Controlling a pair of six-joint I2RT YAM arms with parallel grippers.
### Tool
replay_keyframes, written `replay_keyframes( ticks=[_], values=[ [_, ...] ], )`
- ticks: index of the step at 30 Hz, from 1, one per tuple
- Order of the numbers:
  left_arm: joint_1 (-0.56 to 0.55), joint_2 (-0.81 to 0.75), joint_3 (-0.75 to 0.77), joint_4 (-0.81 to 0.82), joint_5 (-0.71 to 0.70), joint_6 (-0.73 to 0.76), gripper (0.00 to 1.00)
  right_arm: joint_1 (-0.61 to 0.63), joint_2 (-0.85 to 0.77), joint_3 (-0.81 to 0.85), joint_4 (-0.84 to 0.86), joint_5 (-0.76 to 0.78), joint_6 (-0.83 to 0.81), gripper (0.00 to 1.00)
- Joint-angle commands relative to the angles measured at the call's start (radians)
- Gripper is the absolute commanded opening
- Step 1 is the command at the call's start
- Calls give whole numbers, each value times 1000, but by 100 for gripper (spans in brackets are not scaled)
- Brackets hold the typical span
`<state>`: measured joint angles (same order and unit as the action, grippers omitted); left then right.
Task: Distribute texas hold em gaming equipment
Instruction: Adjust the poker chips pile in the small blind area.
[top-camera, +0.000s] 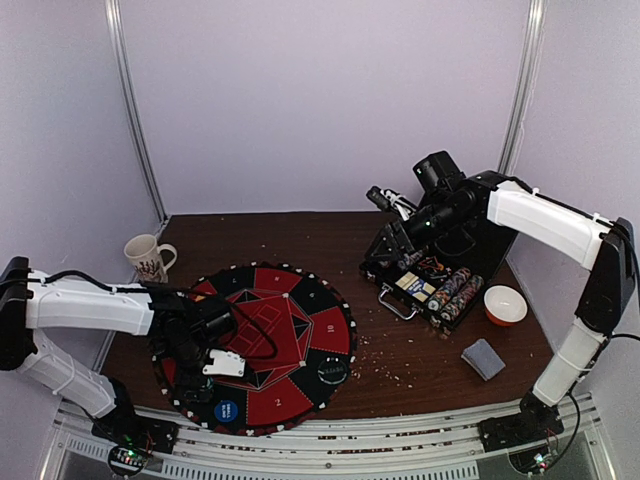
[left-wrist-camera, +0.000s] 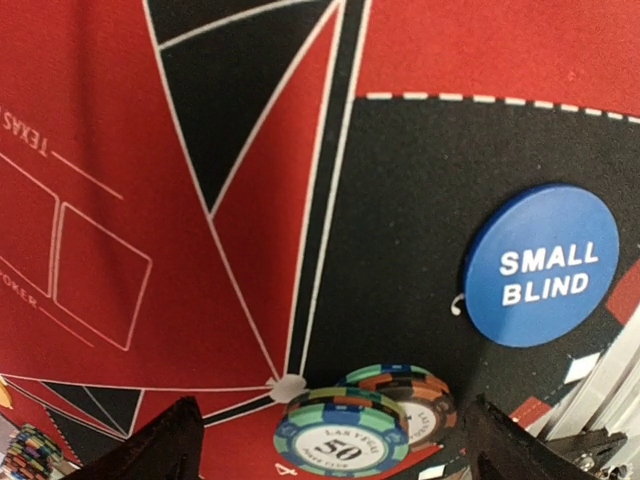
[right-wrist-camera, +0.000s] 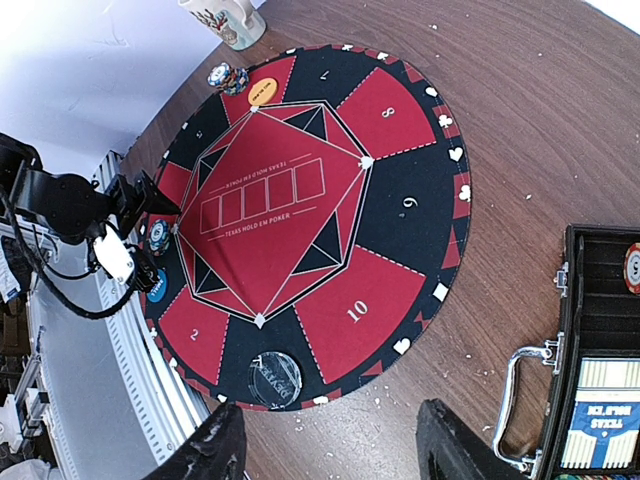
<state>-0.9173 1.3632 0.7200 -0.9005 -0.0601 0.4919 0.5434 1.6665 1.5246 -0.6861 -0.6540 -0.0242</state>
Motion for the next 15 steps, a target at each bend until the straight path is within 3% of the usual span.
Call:
replay_keyframes(
  ticks=[1,5,15],
  values=[
    [1,-8,-37,56,11,-11,90,-3,6,-7,-3,14,-16,61],
    [1,-3,-51,73,-10,-8,83,-5,11,-1,-5,14,-17,61],
    [1,-3,-55,81,-2,-13,44,-9,19,-1,-11,20,-20,61]
  ],
)
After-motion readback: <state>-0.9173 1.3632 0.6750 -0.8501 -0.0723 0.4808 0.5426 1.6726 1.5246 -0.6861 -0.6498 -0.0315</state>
